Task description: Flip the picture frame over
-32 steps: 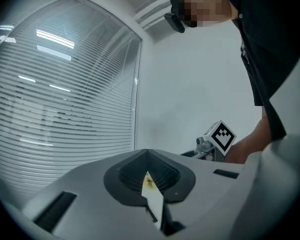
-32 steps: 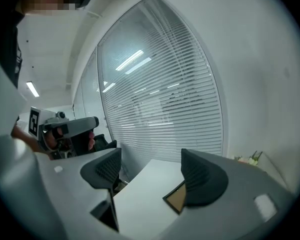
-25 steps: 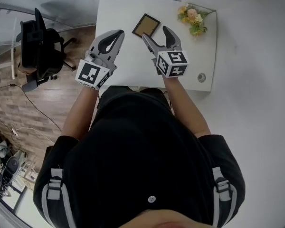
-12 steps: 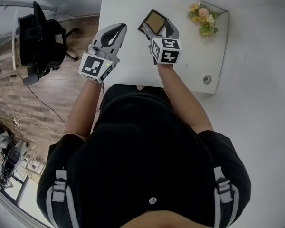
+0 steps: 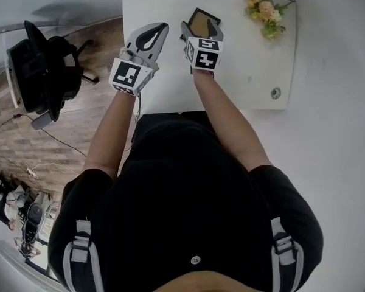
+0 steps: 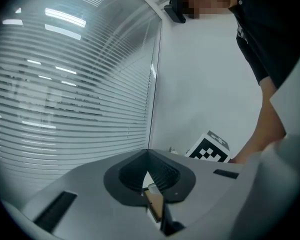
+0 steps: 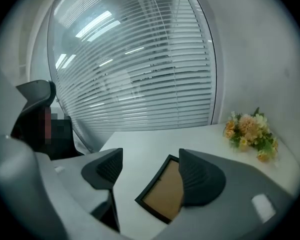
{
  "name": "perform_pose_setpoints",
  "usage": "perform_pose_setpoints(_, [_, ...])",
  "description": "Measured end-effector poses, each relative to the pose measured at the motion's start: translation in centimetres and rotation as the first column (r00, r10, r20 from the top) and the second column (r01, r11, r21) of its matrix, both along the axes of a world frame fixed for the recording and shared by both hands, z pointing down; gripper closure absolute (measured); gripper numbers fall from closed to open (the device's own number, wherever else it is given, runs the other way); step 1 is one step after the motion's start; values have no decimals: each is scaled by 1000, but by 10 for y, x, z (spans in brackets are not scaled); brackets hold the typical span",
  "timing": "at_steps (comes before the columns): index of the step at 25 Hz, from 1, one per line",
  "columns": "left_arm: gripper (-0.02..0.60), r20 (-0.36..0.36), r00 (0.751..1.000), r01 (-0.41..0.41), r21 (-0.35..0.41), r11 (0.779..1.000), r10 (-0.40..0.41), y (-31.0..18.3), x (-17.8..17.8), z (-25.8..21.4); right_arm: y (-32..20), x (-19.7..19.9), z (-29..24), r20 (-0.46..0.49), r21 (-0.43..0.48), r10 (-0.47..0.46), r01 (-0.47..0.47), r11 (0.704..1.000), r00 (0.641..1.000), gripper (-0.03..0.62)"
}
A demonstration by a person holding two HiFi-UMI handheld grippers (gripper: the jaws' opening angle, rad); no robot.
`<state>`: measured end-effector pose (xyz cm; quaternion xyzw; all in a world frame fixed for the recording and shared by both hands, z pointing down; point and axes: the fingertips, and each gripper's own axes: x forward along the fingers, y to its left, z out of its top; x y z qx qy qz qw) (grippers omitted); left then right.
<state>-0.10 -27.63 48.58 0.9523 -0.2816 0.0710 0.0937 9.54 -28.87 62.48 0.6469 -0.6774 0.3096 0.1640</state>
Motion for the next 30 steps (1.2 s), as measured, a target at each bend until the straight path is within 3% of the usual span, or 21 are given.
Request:
perform_pose_setpoints(13, [577,32,999,-28,-96,995,32,-39,1,75,-22,3,93,-117,-114,104,-117,987,988,301])
perform_pose_setpoints(30, [577,11,1000,-26,-151,988,28,-41,-13,97,-30,-1,120,-224,-199,108,-154,968,969,416])
